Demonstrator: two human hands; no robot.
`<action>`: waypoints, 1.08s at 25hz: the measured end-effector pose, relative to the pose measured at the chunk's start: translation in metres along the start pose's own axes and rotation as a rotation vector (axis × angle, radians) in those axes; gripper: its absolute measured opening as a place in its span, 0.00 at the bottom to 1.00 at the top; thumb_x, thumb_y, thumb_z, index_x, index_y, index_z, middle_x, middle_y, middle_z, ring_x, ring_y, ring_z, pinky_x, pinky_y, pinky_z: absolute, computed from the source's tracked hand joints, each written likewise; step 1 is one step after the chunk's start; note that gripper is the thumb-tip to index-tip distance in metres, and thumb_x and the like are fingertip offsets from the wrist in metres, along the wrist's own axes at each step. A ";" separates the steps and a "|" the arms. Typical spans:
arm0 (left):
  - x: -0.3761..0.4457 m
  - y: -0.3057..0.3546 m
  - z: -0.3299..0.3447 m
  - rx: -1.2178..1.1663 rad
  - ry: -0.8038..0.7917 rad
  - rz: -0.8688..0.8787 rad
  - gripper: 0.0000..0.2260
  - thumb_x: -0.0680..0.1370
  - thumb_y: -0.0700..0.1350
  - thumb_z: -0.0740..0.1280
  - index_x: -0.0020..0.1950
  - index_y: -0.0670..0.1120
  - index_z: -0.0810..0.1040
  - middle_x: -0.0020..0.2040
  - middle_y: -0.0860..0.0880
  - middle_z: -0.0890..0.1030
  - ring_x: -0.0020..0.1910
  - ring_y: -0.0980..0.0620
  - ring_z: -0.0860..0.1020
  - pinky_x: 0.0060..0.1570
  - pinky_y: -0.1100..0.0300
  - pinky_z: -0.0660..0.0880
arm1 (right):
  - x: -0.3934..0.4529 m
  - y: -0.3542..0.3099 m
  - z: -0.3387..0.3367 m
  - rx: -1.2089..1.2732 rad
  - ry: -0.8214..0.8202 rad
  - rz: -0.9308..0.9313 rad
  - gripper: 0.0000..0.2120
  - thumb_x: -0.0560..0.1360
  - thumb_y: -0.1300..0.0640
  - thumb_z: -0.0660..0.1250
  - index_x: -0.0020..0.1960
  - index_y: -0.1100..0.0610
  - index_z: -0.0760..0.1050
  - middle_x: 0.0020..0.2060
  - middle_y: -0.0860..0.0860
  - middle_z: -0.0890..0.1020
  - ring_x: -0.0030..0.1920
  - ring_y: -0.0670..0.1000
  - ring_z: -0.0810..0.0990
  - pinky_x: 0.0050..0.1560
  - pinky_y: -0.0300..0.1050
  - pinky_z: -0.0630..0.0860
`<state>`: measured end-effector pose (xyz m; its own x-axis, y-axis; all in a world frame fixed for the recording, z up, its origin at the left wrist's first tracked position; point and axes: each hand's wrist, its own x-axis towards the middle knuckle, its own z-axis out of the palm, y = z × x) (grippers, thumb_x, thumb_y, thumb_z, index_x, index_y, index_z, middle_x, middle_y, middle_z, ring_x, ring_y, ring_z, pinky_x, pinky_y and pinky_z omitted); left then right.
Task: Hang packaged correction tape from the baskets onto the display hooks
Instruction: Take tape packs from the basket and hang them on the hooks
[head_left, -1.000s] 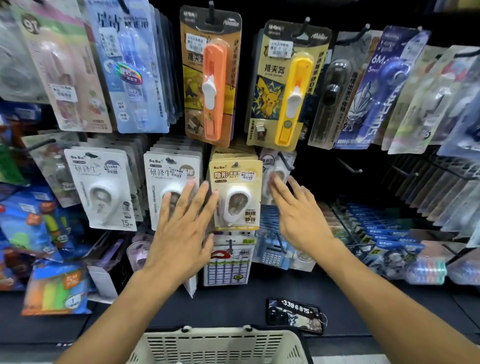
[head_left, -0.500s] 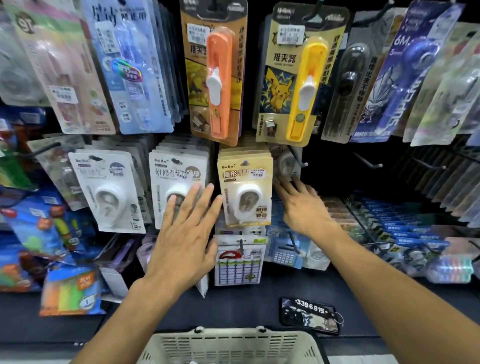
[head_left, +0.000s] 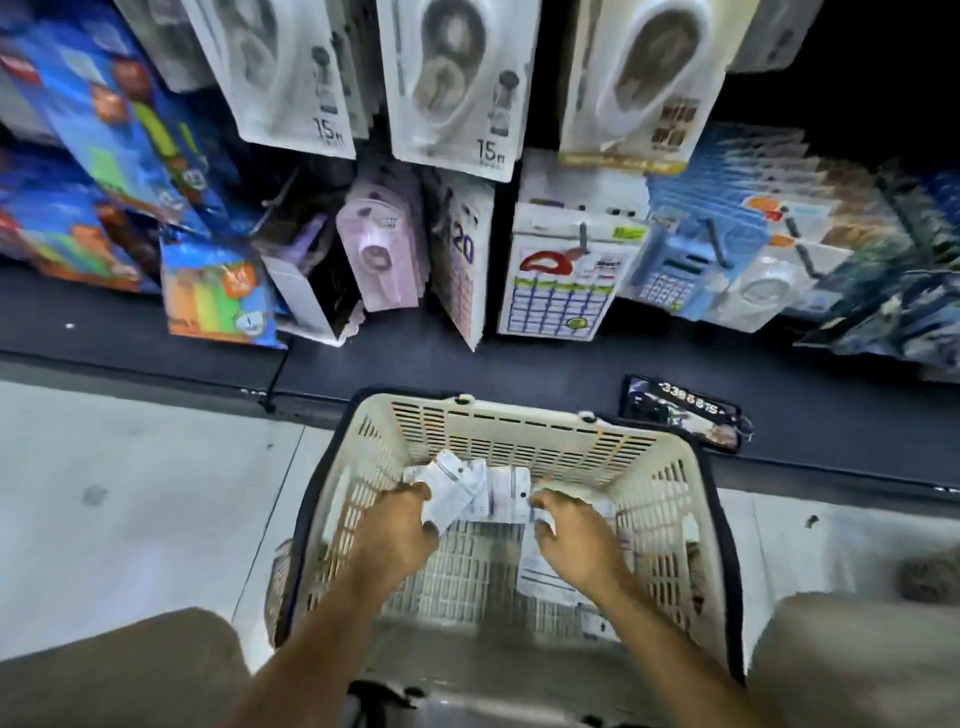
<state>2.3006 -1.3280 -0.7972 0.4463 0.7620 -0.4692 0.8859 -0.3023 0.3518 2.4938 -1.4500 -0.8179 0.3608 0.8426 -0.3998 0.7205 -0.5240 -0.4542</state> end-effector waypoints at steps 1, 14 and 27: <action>0.005 -0.009 0.017 -0.001 -0.037 -0.052 0.22 0.77 0.45 0.69 0.71 0.47 0.74 0.63 0.47 0.81 0.60 0.46 0.80 0.58 0.54 0.78 | 0.005 0.007 0.016 0.112 -0.024 0.102 0.16 0.80 0.58 0.64 0.67 0.51 0.74 0.64 0.51 0.81 0.59 0.54 0.81 0.58 0.47 0.77; 0.070 -0.034 0.096 0.038 -0.144 0.000 0.54 0.72 0.52 0.76 0.83 0.55 0.38 0.84 0.47 0.43 0.82 0.43 0.44 0.80 0.44 0.51 | 0.099 -0.013 0.096 1.130 -0.219 0.792 0.08 0.74 0.58 0.74 0.52 0.59 0.83 0.40 0.55 0.83 0.28 0.49 0.74 0.26 0.41 0.70; 0.084 -0.001 0.077 0.100 -0.030 0.217 0.30 0.65 0.65 0.74 0.62 0.62 0.65 0.43 0.53 0.86 0.39 0.52 0.82 0.47 0.58 0.64 | 0.064 0.016 0.043 1.137 -0.573 0.613 0.39 0.80 0.30 0.47 0.49 0.61 0.81 0.40 0.59 0.85 0.32 0.51 0.79 0.35 0.43 0.73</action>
<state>2.3467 -1.3082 -0.8997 0.6298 0.6559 -0.4161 0.7763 -0.5135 0.3656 2.5027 -1.4102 -0.8852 -0.0473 0.4255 -0.9037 -0.4240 -0.8277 -0.3675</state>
